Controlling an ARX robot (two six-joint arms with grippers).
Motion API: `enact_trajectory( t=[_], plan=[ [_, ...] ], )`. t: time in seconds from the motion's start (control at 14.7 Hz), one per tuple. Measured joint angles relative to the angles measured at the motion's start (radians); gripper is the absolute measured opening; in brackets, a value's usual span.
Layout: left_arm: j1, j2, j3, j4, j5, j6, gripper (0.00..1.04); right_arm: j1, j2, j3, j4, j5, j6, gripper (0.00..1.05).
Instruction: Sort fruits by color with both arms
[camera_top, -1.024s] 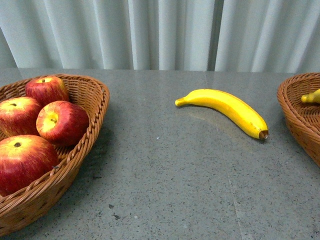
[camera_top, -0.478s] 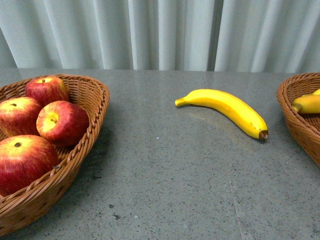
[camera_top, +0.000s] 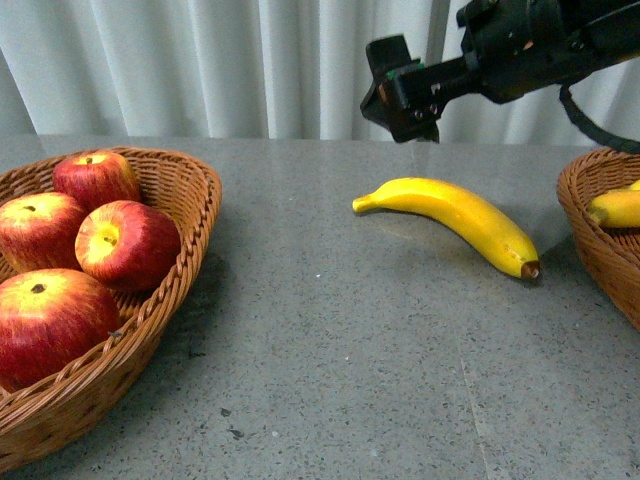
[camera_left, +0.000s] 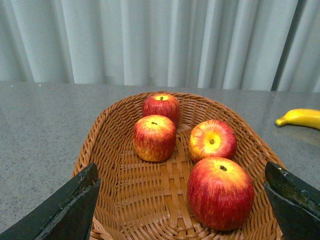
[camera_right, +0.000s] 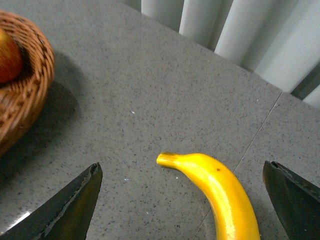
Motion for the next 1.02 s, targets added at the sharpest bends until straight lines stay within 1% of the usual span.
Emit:
enact_trajectory(
  t=[0.2,0.48,0.61,0.68,0.82,1.02],
  plan=[
    [0.0,0.0,0.0,0.0,0.0,0.0,0.98,0.003,0.126,0.11,-0.128,0.01,-0.066,0.98],
    [0.0,0.0,0.0,0.0,0.0,0.0,0.98,0.003,0.259,0.303,-0.29,0.059,-0.087,0.98],
    [0.0,0.0,0.0,0.0,0.0,0.0,0.98,-0.009,0.308,0.351,-0.361,0.087,-0.106,0.98],
    [0.0,0.0,0.0,0.0,0.0,0.0,0.98,-0.017,0.325,0.358,-0.373,0.114,-0.123,0.98],
    [0.0,0.0,0.0,0.0,0.0,0.0,0.98,-0.031,0.338,0.363,-0.382,0.137,-0.132,0.98],
    [0.0,0.0,0.0,0.0,0.0,0.0,0.98,-0.035,0.357,0.354,-0.374,0.143,-0.145,0.98]
  ],
)
